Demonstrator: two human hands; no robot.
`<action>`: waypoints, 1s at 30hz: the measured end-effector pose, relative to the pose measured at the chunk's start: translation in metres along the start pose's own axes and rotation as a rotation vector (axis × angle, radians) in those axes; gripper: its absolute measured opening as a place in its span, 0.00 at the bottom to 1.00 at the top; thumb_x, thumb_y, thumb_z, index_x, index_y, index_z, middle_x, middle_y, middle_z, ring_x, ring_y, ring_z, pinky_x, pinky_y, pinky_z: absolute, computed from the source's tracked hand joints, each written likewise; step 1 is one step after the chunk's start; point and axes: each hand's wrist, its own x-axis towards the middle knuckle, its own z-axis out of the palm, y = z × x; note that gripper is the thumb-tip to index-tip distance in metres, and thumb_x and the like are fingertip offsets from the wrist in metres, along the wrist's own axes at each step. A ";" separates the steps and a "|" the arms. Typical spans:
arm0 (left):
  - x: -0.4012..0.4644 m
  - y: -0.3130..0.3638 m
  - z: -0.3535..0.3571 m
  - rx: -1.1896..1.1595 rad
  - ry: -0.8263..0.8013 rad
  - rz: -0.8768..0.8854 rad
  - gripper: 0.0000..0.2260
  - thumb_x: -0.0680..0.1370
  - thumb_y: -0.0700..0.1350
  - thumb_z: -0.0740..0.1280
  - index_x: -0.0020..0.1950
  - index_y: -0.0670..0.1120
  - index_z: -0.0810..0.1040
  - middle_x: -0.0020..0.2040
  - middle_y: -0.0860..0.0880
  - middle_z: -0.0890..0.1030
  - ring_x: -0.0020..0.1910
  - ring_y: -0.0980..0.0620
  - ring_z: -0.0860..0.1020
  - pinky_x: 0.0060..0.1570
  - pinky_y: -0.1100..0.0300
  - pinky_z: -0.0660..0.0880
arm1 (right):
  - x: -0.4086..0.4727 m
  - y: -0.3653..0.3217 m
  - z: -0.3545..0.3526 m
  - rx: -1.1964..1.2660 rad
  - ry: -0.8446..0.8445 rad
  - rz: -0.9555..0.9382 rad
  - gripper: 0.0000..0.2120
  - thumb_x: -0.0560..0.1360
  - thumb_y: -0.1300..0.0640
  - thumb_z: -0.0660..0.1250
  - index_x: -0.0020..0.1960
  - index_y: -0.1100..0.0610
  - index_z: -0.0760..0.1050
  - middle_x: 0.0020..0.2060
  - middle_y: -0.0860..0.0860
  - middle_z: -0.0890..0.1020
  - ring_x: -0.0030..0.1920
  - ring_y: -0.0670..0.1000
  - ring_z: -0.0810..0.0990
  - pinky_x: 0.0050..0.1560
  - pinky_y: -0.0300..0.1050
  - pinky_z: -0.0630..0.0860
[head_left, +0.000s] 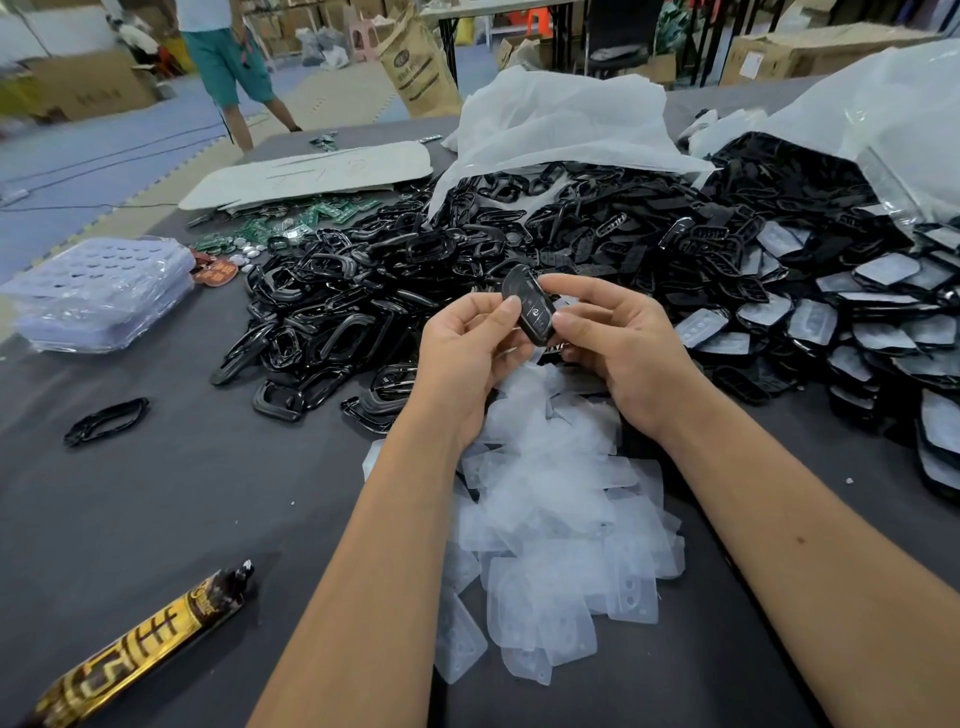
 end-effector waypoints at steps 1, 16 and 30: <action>0.000 -0.001 0.000 0.006 0.005 0.005 0.06 0.83 0.37 0.68 0.46 0.42 0.80 0.39 0.48 0.84 0.35 0.56 0.79 0.39 0.62 0.80 | 0.000 0.000 -0.001 -0.004 -0.009 -0.004 0.15 0.75 0.61 0.74 0.60 0.49 0.86 0.44 0.55 0.86 0.46 0.52 0.82 0.49 0.40 0.79; 0.001 -0.003 0.000 0.124 0.000 0.046 0.05 0.84 0.39 0.67 0.50 0.41 0.81 0.38 0.49 0.86 0.35 0.56 0.82 0.37 0.63 0.79 | -0.001 0.001 0.000 0.045 0.010 -0.011 0.19 0.72 0.71 0.75 0.58 0.55 0.83 0.38 0.52 0.84 0.41 0.51 0.83 0.49 0.41 0.81; -0.003 0.000 0.002 0.224 -0.109 0.095 0.05 0.82 0.39 0.68 0.48 0.44 0.82 0.39 0.46 0.85 0.38 0.48 0.79 0.42 0.53 0.76 | -0.005 -0.006 -0.002 0.360 -0.009 0.048 0.25 0.67 0.70 0.73 0.64 0.64 0.78 0.44 0.56 0.86 0.46 0.53 0.87 0.51 0.44 0.83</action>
